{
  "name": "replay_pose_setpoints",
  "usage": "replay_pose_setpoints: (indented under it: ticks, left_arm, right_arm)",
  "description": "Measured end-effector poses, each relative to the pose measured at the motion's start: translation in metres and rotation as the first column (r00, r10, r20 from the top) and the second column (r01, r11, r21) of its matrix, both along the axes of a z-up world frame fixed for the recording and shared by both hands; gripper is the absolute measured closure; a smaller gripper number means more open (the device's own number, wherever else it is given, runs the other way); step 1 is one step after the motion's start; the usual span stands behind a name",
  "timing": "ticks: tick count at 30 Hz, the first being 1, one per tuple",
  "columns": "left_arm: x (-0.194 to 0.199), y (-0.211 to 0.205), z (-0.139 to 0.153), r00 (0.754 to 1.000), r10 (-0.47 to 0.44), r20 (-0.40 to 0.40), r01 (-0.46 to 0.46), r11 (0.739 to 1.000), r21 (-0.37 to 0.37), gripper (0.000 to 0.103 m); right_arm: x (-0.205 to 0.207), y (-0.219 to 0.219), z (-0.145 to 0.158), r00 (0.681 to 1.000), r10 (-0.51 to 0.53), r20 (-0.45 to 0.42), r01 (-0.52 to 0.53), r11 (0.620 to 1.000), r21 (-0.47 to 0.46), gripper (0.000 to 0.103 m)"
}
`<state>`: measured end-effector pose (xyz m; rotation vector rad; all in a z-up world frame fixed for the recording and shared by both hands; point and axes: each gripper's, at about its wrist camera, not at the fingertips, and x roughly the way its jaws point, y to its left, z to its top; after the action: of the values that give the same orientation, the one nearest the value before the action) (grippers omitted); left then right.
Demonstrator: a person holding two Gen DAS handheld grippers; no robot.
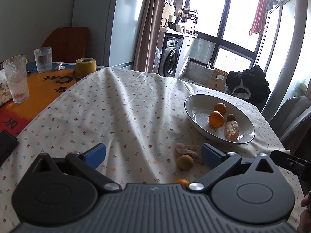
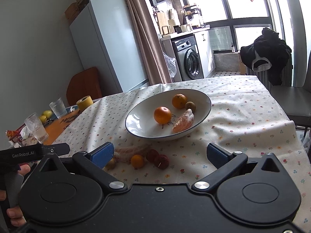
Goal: Organize fruits
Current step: 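Open both grippers and withdraw them from the bowl, then grasp a small orange with the left gripper while the right gripper grasps another small orange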
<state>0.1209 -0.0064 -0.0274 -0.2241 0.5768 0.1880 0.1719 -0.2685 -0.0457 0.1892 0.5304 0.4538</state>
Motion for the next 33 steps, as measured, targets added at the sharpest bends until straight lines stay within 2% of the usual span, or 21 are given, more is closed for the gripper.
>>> replay_pose_setpoints:
  ticks: [8,11,16,23,29,33]
  left_arm:
    - [0.004,-0.008,-0.017,0.998,-0.030,-0.046,0.029,0.999,-0.016,0.000]
    - [0.005,-0.013,-0.023,0.997,-0.042,-0.062,0.042,0.999,0.005,0.001]
    - [0.004,-0.017,-0.030,0.995,-0.086,-0.048,0.086,0.996,0.011,0.004]
    - [0.001,-0.024,-0.040,0.990,-0.128,-0.065,0.129,0.992,0.015,0.029]
    - [0.003,-0.027,-0.048,0.980,-0.184,-0.077,0.184,0.983,-0.014,0.052]
    - [0.005,-0.030,-0.050,0.977,-0.202,-0.076,0.200,0.979,-0.024,0.059]
  right_arm:
    - [0.001,0.001,-0.011,1.000,0.008,-0.023,-0.008,1.000,-0.003,0.000]
    - [0.001,0.004,-0.015,1.000,0.019,-0.022,-0.019,1.000,-0.009,0.000]
    - [0.002,0.010,-0.021,0.999,0.035,-0.026,-0.036,0.999,-0.017,0.002]
    - [0.003,0.018,-0.031,0.997,0.064,-0.048,-0.065,0.998,-0.018,0.020]
    - [0.003,0.023,-0.037,0.994,0.084,-0.067,-0.085,0.996,-0.013,0.030]
    - [0.004,0.026,-0.040,0.992,0.097,-0.076,-0.099,0.995,-0.010,0.036]
